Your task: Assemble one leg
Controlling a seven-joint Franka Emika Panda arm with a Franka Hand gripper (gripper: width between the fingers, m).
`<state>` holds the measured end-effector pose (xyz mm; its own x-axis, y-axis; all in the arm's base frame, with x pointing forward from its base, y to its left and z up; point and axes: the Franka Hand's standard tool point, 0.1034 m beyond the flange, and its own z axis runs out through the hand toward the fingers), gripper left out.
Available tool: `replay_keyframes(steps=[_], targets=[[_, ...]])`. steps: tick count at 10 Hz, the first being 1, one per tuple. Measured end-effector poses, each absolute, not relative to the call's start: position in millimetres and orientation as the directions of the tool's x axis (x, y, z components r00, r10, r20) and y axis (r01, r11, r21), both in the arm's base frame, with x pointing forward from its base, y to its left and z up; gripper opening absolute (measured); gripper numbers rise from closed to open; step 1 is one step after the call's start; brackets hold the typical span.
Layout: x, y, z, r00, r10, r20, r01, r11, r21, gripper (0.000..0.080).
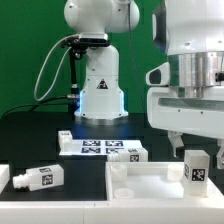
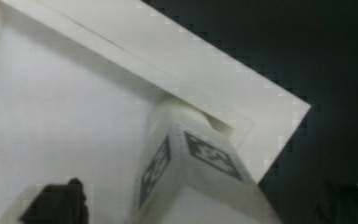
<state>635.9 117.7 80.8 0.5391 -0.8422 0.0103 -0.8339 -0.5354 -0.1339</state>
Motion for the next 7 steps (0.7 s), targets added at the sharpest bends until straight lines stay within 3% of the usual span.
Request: replay_keyframes(steps=[3, 5, 6, 7], targets=[[636.5, 114.9, 80.2, 0.725, -0.687, 0.051, -0.679, -0.725, -0.117, 0.0648], [637.6, 112.9, 78.6, 0.961, -0.254, 0.109, -0.250, -0.967, -0.047, 0.0648], [636.7, 111.6, 76.2, 0.979, -0.171, 0.107, -0.167, -0.985, -0.042, 0.0648], [636.7, 111.9, 76.3, 0.971, -0.215, 0.105, -0.211, -0.976, -0.047, 0.0648]])
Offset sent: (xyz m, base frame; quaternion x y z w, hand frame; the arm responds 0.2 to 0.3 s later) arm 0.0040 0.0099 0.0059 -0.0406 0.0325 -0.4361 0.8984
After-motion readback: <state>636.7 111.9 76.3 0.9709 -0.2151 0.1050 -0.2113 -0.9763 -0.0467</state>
